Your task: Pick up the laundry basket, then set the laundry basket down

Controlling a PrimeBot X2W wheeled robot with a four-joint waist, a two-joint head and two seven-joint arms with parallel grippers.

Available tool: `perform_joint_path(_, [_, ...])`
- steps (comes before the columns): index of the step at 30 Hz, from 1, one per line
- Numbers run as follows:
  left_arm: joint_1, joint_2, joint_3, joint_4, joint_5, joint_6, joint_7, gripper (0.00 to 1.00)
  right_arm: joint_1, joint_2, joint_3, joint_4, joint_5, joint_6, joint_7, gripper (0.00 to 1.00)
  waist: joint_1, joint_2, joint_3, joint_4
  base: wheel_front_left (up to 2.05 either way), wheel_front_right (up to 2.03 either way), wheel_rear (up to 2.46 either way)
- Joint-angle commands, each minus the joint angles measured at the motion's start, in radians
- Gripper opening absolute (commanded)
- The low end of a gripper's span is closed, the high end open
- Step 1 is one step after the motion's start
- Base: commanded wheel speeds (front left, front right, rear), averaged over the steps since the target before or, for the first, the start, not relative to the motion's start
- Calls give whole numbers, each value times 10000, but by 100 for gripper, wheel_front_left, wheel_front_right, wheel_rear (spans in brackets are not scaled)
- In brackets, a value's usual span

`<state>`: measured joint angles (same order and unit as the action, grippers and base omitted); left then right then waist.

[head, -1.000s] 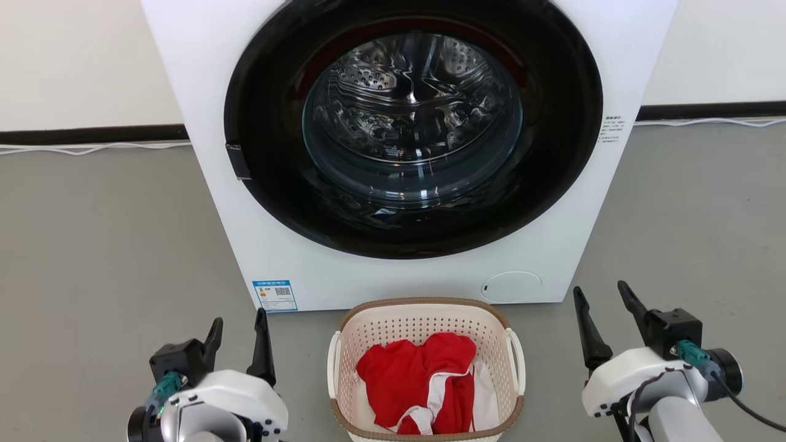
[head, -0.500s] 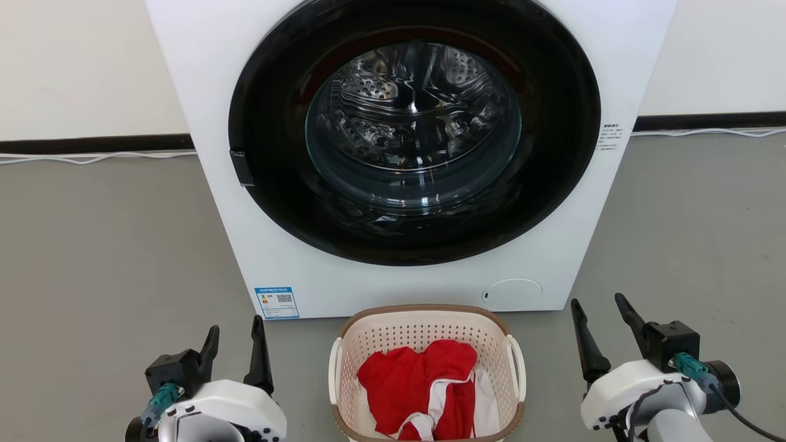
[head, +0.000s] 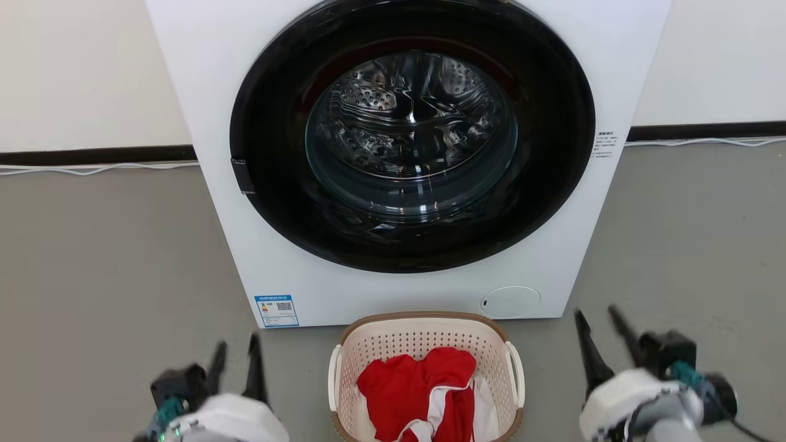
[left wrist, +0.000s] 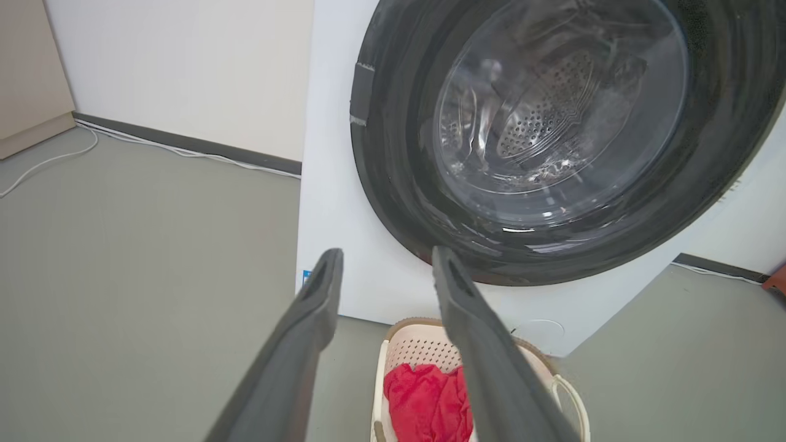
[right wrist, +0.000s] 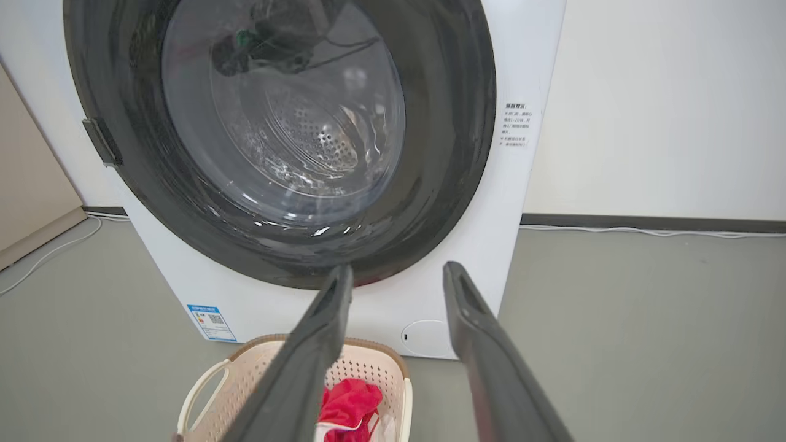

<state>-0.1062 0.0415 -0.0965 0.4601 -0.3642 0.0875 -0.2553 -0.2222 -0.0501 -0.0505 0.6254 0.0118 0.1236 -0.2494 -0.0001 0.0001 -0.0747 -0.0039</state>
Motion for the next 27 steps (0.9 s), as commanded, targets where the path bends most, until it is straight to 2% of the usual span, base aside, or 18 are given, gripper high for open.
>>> perform_joint_path(1, [77,-25,-8,109,0,0,2,0,98,13,-2,100,0,0,4,0,1,-1,0,1,0,0,0])
perform_joint_path(5, [253,-62,52,326,-217,-41,96,0,296,41,-95,297,250,1,147,0,1,-1,8,5,0,0,0])
perform_joint_path(10, [251,-56,144,213,-720,-128,253,0,327,40,-139,135,906,4,329,0,22,-1,19,4,0,0,0])
perform_joint_path(14, [253,-51,198,126,-1118,-197,357,0,383,38,-118,-24,1431,6,410,0,2,-1,63,5,0,0,0])
perform_joint_path(27, [230,-35,401,-148,-2414,-424,723,0,504,34,-129,-500,3103,14,730,0,1,-1,150,9,0,0,0])
